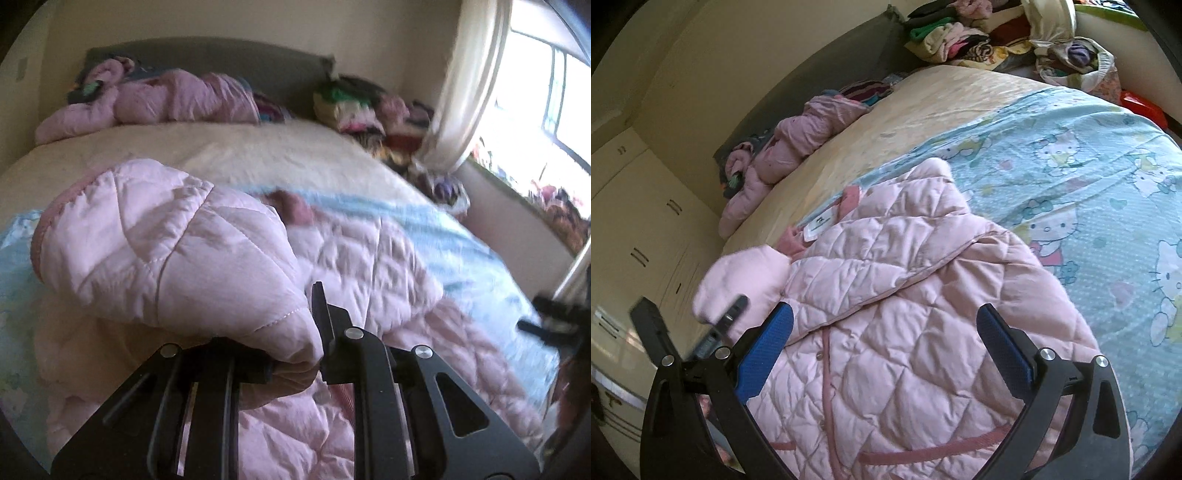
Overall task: Fold large clothes
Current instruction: 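Lift the sleeve with the left gripper and carry it across the jacket, then lay the sleeve on the jacket front and open the left gripper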
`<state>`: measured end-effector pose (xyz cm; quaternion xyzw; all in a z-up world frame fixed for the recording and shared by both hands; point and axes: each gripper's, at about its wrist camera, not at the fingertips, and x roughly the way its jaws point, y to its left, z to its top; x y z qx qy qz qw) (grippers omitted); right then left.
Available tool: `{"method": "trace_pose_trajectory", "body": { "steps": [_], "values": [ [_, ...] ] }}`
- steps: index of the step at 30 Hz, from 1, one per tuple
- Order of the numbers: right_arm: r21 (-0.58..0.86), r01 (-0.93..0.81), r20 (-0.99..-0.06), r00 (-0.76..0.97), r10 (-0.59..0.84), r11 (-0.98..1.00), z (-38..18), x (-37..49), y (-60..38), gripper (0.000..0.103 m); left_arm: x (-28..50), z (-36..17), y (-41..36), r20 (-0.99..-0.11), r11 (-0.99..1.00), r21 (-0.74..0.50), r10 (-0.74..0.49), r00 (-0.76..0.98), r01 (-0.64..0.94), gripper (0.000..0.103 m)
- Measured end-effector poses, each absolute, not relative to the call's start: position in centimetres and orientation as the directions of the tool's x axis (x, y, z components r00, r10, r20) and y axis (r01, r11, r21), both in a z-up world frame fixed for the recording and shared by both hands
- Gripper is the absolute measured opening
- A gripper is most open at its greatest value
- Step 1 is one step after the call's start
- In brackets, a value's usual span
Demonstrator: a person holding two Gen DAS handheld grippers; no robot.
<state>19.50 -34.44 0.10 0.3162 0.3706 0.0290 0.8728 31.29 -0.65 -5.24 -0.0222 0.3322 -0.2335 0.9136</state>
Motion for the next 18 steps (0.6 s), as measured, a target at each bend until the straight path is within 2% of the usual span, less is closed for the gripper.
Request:
{"method": "trace_pose_trajectory", "body": {
  "steps": [5,6,8,9,10,12,18],
  "values": [
    [0.575,0.203,-0.634,0.723,0.274,0.792,-0.1,19.3,-35.2,0.099,31.6,-8.2,-2.4,-0.668,0.864,-0.149,-0.447,0.595,0.482,0.019],
    [0.576,0.205,-0.634,0.723,0.274,0.791,-0.2,19.3,-35.2,0.099,31.6,-8.4,-2.4,-0.671,0.86,-0.157,-0.454,0.587,0.485,0.026],
    [0.578,0.208,-0.634,0.723,0.274,0.789,-0.2,19.3,-35.3,0.099,31.3,-8.7,-2.4,-0.668,0.835,-0.215,-0.504,0.548,0.507,0.047],
    [0.579,0.208,-0.634,0.723,0.275,0.788,-0.2,19.4,-35.3,0.099,31.0,-8.7,-2.6,-0.663,0.827,-0.229,-0.519,0.54,0.514,0.064],
    [0.58,0.208,-0.633,0.723,0.275,0.788,-0.2,19.4,-35.2,0.099,30.7,-8.6,-2.7,-0.658,0.821,-0.239,-0.53,0.535,0.519,0.076],
    [0.578,0.207,-0.633,0.725,0.274,0.789,-0.1,19.6,-35.1,0.099,30.1,-8.4,-2.5,-0.647,0.82,-0.253,-0.538,0.541,0.513,0.081],
    [0.617,0.11,-0.586,0.725,0.362,0.779,3.1,22.2,-33.0,0.099,29.5,-8.2,-2.2,-0.634,0.812,-0.286,-0.558,0.535,0.509,0.082]
  ]
}}
